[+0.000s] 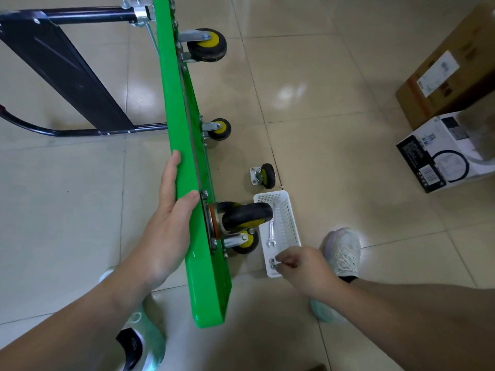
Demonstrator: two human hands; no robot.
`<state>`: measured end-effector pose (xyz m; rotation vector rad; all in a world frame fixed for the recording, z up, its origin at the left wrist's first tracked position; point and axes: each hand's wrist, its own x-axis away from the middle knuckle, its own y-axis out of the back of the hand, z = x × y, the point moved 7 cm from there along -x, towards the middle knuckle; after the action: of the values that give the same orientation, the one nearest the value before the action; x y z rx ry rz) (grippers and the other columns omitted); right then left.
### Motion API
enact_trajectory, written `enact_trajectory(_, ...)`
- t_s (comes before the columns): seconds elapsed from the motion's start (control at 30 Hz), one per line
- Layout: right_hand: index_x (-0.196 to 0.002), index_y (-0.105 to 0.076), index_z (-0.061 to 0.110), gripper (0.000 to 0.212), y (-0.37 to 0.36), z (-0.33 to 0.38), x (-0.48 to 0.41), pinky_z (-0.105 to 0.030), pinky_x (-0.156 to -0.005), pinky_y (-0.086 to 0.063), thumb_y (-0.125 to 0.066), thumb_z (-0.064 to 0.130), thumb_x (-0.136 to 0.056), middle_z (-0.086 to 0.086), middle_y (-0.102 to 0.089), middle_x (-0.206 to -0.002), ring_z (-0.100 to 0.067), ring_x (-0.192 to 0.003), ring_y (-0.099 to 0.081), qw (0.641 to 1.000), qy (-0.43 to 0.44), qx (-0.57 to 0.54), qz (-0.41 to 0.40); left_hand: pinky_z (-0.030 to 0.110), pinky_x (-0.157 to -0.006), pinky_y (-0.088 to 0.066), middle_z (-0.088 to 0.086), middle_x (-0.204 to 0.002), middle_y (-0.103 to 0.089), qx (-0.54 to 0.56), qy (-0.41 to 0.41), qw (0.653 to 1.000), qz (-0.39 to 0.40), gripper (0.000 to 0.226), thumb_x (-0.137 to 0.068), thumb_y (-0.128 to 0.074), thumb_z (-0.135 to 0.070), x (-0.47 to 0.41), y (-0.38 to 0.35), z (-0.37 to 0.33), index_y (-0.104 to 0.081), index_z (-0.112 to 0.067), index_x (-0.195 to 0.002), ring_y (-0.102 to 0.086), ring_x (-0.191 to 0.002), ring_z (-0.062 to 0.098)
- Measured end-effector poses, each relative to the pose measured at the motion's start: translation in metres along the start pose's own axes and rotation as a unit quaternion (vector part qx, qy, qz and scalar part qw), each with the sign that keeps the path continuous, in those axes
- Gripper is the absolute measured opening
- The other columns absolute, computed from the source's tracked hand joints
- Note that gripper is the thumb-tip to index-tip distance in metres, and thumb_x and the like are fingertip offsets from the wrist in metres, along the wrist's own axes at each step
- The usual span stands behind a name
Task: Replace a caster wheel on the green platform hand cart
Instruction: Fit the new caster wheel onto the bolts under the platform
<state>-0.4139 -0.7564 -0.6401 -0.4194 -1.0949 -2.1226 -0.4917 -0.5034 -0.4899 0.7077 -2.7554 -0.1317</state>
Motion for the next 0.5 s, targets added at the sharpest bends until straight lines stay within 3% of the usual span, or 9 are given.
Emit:
enact_trajectory(0.1,-0.11,-0.074,0.016,0.022,0.003,-0.033,-0.013,-0.014,-0.075,-0.044,-0.071,0.021,-0.089,0.005,-0.072,-0.094,-0.004,-0.084,-0.062,0.998,-0.023,0.054,0.006,0.024,-0.113,-0.027,-0.07,-0.119,-0.028,0.002,-0.011,1.0,0.002,0.058,-0.089,-0.039,-0.042,-0.001,-0.001,-0.001,-0.019,-0.081,-0.128,-0.036,-0.119,-0.034)
enact_trajectory(0.2,-0.116,-0.072,0.017,0.026,-0.011,-0.054,-0.038,-0.017,-0.081,-0.043,-0.068,0.021,-0.09,0.0,-0.071,-0.109,-0.013,-0.097,-0.065,0.996,-0.056,0.07,0.02,0.039,-0.121,-0.028,-0.059,-0.136,-0.03,0.018,-0.012,1.0,-0.003,0.06,-0.084,-0.046,-0.051,-0.003,0.002,0.002,-0.023,-0.087,-0.125,-0.039,-0.138,-0.013)
enact_trajectory(0.27,-0.117,-0.071,0.018,0.027,-0.023,-0.067,-0.057,-0.021,-0.084,-0.045,-0.065,0.023,-0.091,0.0,-0.07,-0.112,-0.017,-0.102,-0.065,0.993,-0.078,0.086,0.022,0.046,-0.121,-0.031,-0.053,-0.14,-0.035,0.026,-0.01,1.0,-0.006,0.06,-0.08,-0.047,-0.052,-0.004,0.003,0.005,-0.026,-0.088,-0.123,-0.044,-0.139,-0.005)
enact_trajectory(0.37,-0.115,-0.069,0.015,0.025,-0.041,-0.086,-0.084,-0.011,-0.073,-0.045,-0.059,0.021,-0.093,0.002,-0.067,-0.109,-0.008,-0.091,-0.063,0.991,-0.091,0.098,0.016,0.047,-0.115,-0.038,-0.042,-0.145,-0.043,0.035,-0.03,0.999,-0.026,0.062,-0.082,-0.049,-0.045,-0.008,0.004,0.003,-0.032,-0.084,-0.126,-0.049,-0.137,0.001)
enact_trajectory(0.43,-0.113,-0.068,0.012,0.022,-0.053,-0.096,-0.096,-0.004,-0.066,-0.044,-0.059,0.018,-0.094,0.001,-0.063,-0.107,-0.003,-0.081,-0.057,0.99,-0.107,0.095,0.018,0.035,-0.105,-0.049,-0.04,-0.138,-0.053,0.046,-0.051,0.996,-0.053,0.064,-0.09,-0.046,-0.026,-0.009,0.003,0.004,-0.035,-0.074,-0.132,-0.056,-0.13,0.0)
enact_trajectory(0.5,-0.111,-0.07,0.011,0.023,-0.065,-0.11,-0.111,-0.021,-0.086,-0.051,-0.061,0.022,-0.092,-0.005,-0.065,-0.113,-0.017,-0.096,-0.06,0.986,-0.121,0.111,0.003,0.019,-0.09,-0.055,-0.042,-0.127,-0.06,0.068,-0.064,0.994,-0.058,0.066,-0.097,-0.035,-0.005,-0.008,-0.002,0.005,-0.038,-0.058,-0.136,-0.061,-0.121,-0.005)
